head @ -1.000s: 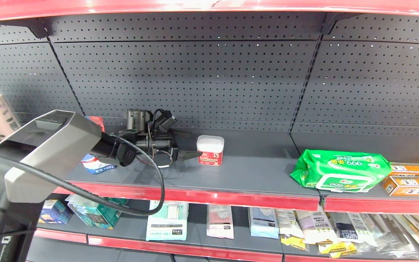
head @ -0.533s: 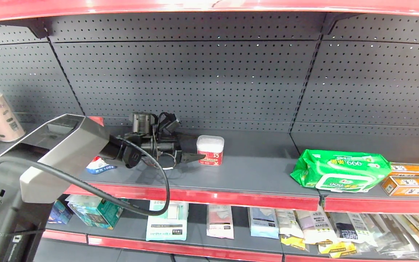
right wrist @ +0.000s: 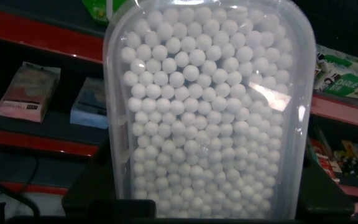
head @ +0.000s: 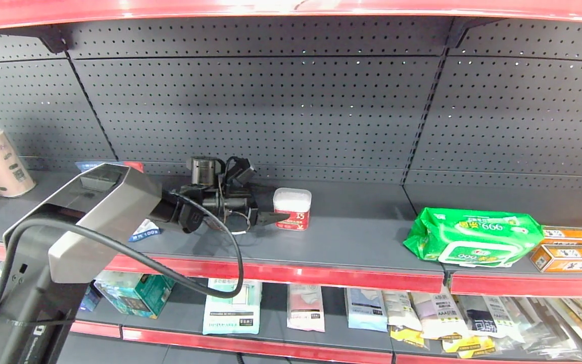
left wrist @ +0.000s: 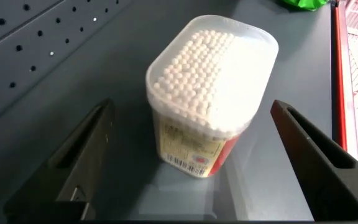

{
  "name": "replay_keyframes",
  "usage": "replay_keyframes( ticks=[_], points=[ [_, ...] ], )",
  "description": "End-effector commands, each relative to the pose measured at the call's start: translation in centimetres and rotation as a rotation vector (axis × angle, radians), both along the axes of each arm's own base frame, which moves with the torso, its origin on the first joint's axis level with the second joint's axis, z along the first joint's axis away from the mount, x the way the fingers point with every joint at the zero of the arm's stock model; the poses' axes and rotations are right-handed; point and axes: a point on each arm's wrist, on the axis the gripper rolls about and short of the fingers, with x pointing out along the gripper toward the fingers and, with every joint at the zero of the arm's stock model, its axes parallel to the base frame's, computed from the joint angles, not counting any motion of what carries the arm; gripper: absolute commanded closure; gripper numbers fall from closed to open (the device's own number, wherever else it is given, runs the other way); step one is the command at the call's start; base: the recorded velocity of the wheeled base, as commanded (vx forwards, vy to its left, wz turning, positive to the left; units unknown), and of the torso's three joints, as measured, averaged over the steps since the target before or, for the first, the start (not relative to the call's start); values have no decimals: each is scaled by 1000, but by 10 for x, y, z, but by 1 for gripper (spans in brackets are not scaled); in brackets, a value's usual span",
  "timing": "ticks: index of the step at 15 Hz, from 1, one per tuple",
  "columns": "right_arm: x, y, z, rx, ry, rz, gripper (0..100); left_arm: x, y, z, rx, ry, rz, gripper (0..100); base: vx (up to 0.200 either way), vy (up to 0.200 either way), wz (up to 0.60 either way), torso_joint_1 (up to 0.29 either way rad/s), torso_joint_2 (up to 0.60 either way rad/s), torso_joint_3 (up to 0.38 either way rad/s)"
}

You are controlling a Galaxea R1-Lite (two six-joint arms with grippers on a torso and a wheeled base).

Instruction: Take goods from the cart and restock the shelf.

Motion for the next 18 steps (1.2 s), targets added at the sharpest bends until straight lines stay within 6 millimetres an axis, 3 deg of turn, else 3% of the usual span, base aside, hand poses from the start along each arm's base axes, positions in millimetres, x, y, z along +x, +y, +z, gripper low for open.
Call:
replay_keyframes(
  ticks=[1,18],
  points=[
    [0,0,0,1,2,0,100,1,-3,-3,0,2,-5,0,0,0,0,0,0,0],
    [1,0,0,-11,10,0,100,17,-33,-18,-7,-7,-51,0,0,0,0,0,0,0]
  ],
)
